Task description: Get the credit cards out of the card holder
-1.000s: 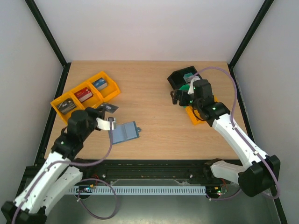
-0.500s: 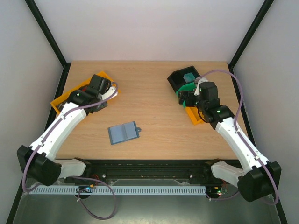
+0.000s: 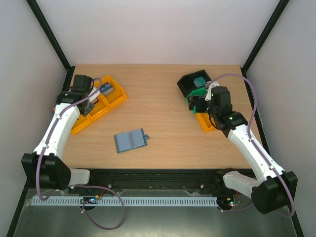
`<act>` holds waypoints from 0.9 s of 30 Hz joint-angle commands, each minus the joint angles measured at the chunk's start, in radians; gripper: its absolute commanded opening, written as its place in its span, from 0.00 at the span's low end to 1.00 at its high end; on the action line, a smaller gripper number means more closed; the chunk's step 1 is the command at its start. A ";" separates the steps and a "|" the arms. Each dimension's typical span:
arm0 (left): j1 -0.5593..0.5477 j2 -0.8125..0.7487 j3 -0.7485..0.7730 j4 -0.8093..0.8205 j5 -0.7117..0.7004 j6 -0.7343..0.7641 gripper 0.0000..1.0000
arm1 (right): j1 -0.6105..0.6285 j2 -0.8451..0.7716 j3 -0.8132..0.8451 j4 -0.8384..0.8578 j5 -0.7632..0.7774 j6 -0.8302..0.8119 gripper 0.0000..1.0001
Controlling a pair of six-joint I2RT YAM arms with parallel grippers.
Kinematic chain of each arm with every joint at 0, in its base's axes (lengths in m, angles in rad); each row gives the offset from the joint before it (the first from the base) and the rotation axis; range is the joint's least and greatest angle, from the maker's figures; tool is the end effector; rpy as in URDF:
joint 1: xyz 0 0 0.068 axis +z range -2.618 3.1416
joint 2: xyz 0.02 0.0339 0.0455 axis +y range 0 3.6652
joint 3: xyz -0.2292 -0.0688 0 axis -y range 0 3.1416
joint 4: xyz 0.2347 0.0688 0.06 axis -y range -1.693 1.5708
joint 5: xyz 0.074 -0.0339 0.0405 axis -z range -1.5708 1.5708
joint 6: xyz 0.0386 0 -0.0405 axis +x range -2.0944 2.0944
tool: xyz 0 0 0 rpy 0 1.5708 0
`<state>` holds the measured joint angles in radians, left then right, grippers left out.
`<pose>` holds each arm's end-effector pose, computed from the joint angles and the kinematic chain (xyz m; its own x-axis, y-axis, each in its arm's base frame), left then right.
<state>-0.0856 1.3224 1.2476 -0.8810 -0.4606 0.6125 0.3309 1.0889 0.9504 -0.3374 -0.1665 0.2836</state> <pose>0.2653 -0.0055 0.2893 -0.7687 0.5829 -0.2634 0.3215 0.7081 0.6287 0.2383 0.0886 0.2923 -0.5446 0.1047 -0.8321 -0.3201 0.8911 0.3216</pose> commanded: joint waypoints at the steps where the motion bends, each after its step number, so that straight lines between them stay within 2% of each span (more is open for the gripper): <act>1: 0.073 -0.004 -0.014 -0.029 0.092 -0.018 0.02 | -0.004 0.000 0.006 0.043 -0.016 -0.024 0.99; 10: 0.300 0.122 0.159 -0.222 0.443 0.154 0.02 | -0.004 0.003 -0.016 0.076 -0.054 -0.036 0.99; 12: 0.308 0.118 0.177 -0.251 0.494 0.194 0.02 | -0.004 0.007 -0.015 0.075 -0.048 -0.037 0.99; 14: 0.293 0.079 0.164 -0.203 0.521 0.190 0.02 | -0.004 0.009 -0.016 0.075 -0.043 -0.040 0.99; 16: 0.227 0.011 0.115 -0.122 0.460 0.182 0.02 | -0.004 0.010 -0.014 0.073 -0.034 -0.044 0.99; 17: 0.166 -0.036 0.066 -0.062 0.376 0.188 0.02 | -0.005 0.010 -0.012 0.071 -0.024 -0.046 0.99; 20: -0.047 -0.194 -0.127 0.149 0.026 0.321 0.02 | -0.005 0.000 -0.014 0.069 -0.007 -0.047 0.99; 21: -0.087 -0.222 -0.173 0.218 -0.113 0.383 0.02 | -0.004 -0.003 -0.015 0.070 -0.008 -0.047 0.99; 22: -0.102 -0.239 -0.204 0.294 -0.194 0.433 0.02 | -0.004 -0.008 -0.015 0.071 -0.009 -0.047 0.99; 25: -0.116 -0.313 -0.292 0.611 -0.312 0.634 0.02 | -0.004 -0.015 -0.014 0.069 -0.010 -0.049 0.99; 27: -0.140 -0.385 -0.403 0.923 -0.334 0.854 0.02 | -0.004 -0.018 -0.016 0.069 -0.008 -0.049 0.99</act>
<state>-0.2005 1.0317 0.9768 -0.5400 -0.5415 1.0805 0.3309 1.0931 0.9447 -0.2863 -0.1982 0.2462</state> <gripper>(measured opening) 0.025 0.987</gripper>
